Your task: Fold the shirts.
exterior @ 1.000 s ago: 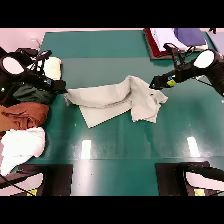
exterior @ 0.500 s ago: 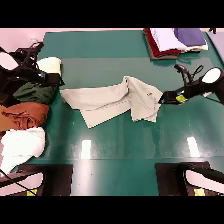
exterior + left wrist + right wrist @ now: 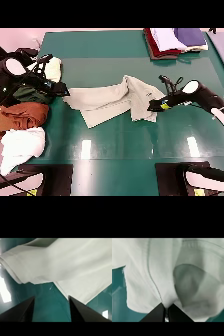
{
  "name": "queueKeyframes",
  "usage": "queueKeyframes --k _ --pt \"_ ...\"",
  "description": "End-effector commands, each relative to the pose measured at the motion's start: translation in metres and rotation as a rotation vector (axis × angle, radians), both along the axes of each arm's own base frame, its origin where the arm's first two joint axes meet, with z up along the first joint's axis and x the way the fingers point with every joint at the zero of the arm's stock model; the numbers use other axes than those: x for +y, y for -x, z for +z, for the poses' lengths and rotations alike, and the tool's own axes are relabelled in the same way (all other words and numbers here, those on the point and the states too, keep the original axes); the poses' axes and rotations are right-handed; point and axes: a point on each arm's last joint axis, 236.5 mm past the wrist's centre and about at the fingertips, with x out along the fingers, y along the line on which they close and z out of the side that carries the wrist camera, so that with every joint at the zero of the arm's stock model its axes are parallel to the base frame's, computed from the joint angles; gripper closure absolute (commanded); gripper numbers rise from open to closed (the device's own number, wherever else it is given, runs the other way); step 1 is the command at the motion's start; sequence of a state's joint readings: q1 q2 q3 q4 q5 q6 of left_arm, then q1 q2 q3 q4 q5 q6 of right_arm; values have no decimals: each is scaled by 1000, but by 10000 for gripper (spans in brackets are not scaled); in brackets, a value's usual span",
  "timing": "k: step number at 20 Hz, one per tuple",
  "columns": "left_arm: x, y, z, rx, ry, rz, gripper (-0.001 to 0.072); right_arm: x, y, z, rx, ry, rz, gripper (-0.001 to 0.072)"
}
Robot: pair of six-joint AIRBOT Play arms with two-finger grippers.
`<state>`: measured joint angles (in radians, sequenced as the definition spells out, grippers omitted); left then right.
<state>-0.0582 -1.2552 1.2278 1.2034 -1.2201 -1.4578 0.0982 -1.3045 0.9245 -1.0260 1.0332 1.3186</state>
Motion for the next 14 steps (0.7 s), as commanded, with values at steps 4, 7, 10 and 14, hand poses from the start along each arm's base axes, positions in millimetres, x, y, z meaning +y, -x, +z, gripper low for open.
queueKeyframes --k 4,7,10,14 --pt "-9 14 0 42 26 -16 216 -53 -75 93 -374 153 -62 696" --pt "-18 8 5 18 71 -4 216 -107 -107 149 -495 172 -207 695" --pt "-22 9 7 20 94 -4 215 -136 -119 160 -450 118 -283 253" --pt "-29 32 -29 120 93 3 215 -130 -122 181 -435 2 -304 263"
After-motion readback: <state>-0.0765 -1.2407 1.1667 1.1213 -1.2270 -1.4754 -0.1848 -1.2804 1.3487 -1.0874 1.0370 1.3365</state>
